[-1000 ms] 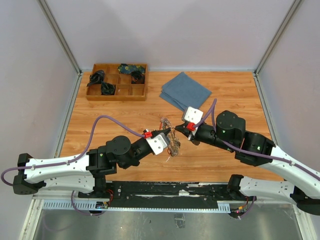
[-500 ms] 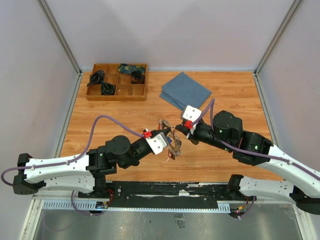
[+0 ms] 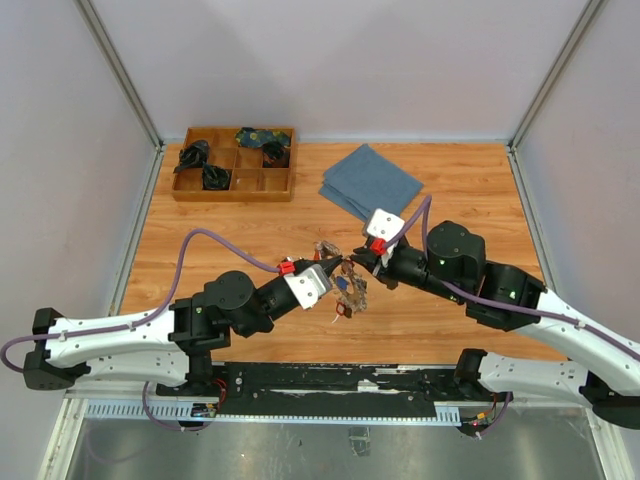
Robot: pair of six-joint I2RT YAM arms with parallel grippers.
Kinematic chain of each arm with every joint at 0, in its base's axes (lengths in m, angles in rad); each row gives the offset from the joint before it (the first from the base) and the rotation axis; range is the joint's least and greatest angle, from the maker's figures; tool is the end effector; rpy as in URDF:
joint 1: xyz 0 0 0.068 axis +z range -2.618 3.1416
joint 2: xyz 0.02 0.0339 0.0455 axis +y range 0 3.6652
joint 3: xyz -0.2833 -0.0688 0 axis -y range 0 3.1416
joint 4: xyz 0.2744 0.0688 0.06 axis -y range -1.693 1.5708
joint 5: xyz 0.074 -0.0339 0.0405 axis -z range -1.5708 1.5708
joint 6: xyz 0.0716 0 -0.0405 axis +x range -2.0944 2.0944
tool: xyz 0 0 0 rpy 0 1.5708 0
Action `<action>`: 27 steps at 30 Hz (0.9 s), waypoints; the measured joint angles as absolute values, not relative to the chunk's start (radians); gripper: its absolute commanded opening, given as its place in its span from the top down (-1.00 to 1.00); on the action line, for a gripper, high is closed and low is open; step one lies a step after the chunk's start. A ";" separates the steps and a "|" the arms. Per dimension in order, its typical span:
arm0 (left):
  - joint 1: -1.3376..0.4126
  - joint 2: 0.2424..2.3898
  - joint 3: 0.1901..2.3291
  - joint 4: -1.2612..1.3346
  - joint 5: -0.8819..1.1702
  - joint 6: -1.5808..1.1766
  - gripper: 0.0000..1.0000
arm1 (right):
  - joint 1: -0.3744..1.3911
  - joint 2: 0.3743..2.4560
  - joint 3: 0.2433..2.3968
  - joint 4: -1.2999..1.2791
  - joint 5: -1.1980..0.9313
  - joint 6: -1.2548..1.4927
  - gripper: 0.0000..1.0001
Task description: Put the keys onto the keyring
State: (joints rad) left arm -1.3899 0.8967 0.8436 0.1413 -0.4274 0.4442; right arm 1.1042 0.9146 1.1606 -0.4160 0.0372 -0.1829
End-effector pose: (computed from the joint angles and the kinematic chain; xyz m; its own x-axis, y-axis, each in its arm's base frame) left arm 0.0758 -0.2494 0.3924 0.3671 0.1667 -0.9151 0.7344 0.5518 0.3951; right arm 0.1113 0.2151 0.4384 0.0845 -0.2363 -0.9680 -0.8752 0.4467 -0.1854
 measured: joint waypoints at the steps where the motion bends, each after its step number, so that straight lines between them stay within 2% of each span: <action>1: -1.390 0.888 0.839 0.149 -0.422 0.437 0.99 | 1.104 0.906 1.160 -0.414 0.032 -0.183 0.59; 5: -1.390 0.846 0.810 0.183 -0.407 0.397 0.99 | 1.104 0.860 1.159 -0.416 -0.002 -0.188 0.45; 11: -1.390 0.770 0.749 0.239 -0.377 0.319 0.99 | 1.104 0.794 1.159 -0.414 -0.107 -0.204 0.38; 27: -1.391 0.622 0.615 0.371 -0.140 0.146 0.99 | 1.104 0.764 1.085 -0.227 -0.393 -0.210 0.38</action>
State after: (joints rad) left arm -1.3911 0.6216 0.6147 0.3706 -0.1398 0.1463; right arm 1.1042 0.7639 1.0847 -0.2272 -0.3931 -0.2096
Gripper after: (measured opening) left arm 0.012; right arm 0.314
